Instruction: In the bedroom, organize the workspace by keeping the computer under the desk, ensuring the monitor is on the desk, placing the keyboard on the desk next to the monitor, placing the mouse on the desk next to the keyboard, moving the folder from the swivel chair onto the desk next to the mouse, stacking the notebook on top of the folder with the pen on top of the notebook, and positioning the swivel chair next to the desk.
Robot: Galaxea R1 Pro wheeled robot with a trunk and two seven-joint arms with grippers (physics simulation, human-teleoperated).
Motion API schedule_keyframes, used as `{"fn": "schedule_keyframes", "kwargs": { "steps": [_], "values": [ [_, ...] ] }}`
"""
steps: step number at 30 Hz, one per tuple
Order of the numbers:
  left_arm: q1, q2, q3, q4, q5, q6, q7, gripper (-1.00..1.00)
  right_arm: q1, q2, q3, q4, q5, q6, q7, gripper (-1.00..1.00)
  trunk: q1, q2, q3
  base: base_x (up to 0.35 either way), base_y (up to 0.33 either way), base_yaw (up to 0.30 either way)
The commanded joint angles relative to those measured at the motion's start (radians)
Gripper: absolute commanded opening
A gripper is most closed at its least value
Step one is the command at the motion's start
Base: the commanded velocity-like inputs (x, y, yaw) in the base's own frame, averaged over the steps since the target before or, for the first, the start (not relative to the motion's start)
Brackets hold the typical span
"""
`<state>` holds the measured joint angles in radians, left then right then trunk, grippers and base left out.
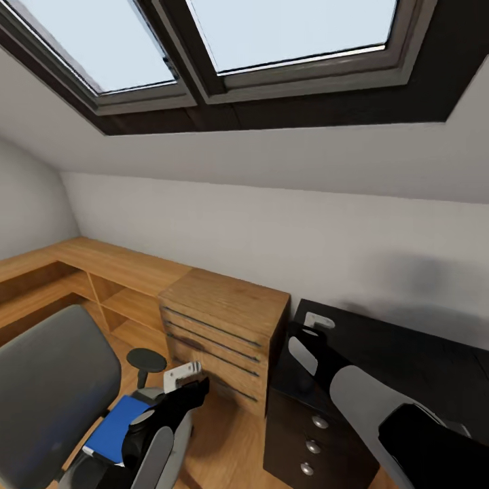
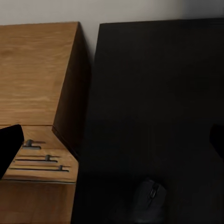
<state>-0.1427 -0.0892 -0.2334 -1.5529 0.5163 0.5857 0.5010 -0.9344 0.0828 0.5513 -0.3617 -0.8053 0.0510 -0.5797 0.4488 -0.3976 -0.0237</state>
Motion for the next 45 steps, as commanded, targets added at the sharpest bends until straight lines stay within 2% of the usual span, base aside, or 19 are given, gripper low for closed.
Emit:
{"fn": "schedule_keyframes", "kwargs": {
  "steps": [1,2,5,9,12,14,16,21,24,29,31,35,37,45],
  "values": [
    [-0.001,0.000,-0.001,-0.002,0.011,0.001,0.010,1.00,-0.001,-0.002,0.008,-0.001,-0.003,0.005,-0.006,1.00,0.001,-0.002,-0.002,0.267,-0.004,0.001],
    [0.000,0.000,-0.001,-0.002,0.011,0.001,0.010,1.00,-0.001,-0.003,0.008,0.004,-0.002,0.004,-0.005,1.00,0.001,-0.002,-0.002,0.243,-0.002,0.000],
    [0.002,0.000,-0.001,-0.008,0.011,-0.002,0.009,1.00,-0.001,0.003,0.028,0.061,0.075,0.002,0.047,1.00,0.001,-0.002,-0.002,0.078,-0.001,0.000],
    [0.005,0.000,0.000,-0.038,0.012,-0.005,0.008,1.00,-0.001,0.004,0.030,0.099,0.119,0.008,0.078,1.00,0.001,-0.002,-0.002,0.021,0.000,0.000],
    [0.006,0.000,0.000,-0.053,0.013,-0.006,0.008,1.00,-0.001,0.002,0.028,0.105,0.110,0.033,0.083,1.00,0.005,-0.009,-0.006,0.004,0.000,0.000],
    [0.007,0.000,0.000,-0.059,0.013,-0.006,0.009,1.00,-0.001,0.001,0.027,0.106,0.086,0.093,0.085,1.00,0.013,-0.023,-0.012,0.001,0.000,0.000],
    [0.008,0.000,-0.001,-0.060,0.013,-0.006,0.009,1.00,-0.001,0.000,0.026,0.105,0.079,0.113,0.085,1.00,0.020,-0.037,-0.018,0.000,0.000,0.000],
    [0.008,-0.001,-0.001,-0.061,0.013,-0.006,0.010,1.00,-0.001,0.000,0.027,0.103,0.074,0.136,0.084,1.00,0.040,-0.072,-0.034,0.000,0.000,0.000],
    [0.008,-0.001,-0.001,-0.061,0.013,-0.006,0.011,1.00,-0.002,-0.001,0.027,0.099,0.073,0.190,0.084,1.00,0.051,-0.093,-0.043,0.000,0.000,0.000],
    [0.008,-0.001,-0.001,-0.061,0.013,-0.006,0.011,1.00,-0.003,-0.003,0.027,0.097,0.072,0.221,0.083,1.00,0.070,-0.128,-0.059,0.000,0.000,0.000],
    [0.008,-0.001,-0.001,-0.061,0.013,-0.006,0.012,1.00,-0.003,-0.014,0.027,0.096,0.072,0.229,0.083,1.00,0.078,-0.142,-0.065,0.000,0.000,0.000],
    [0.008,-0.001,-0.001,-0.060,0.013,-0.006,0.012,1.00,-0.003,-0.020,0.026,0.097,0.072,0.248,0.083,1.00,0.093,-0.170,-0.078,0.000,0.000,0.000],
    [0.008,-0.001,0.000,-0.059,0.013,-0.006,0.013,1.00,-0.003,-0.031,0.026,0.098,0.071,0.302,0.083,1.00,0.101,-0.184,-0.084,0.000,0.000,0.000],
    [0.008,0.000,0.000,-0.059,0.013,-0.006,0.013,1.00,-0.004,-0.044,0.025,0.099,0.068,0.360,0.085,1.00,0.132,-0.240,-0.109,0.000,0.000,0.000]
  ]
}}
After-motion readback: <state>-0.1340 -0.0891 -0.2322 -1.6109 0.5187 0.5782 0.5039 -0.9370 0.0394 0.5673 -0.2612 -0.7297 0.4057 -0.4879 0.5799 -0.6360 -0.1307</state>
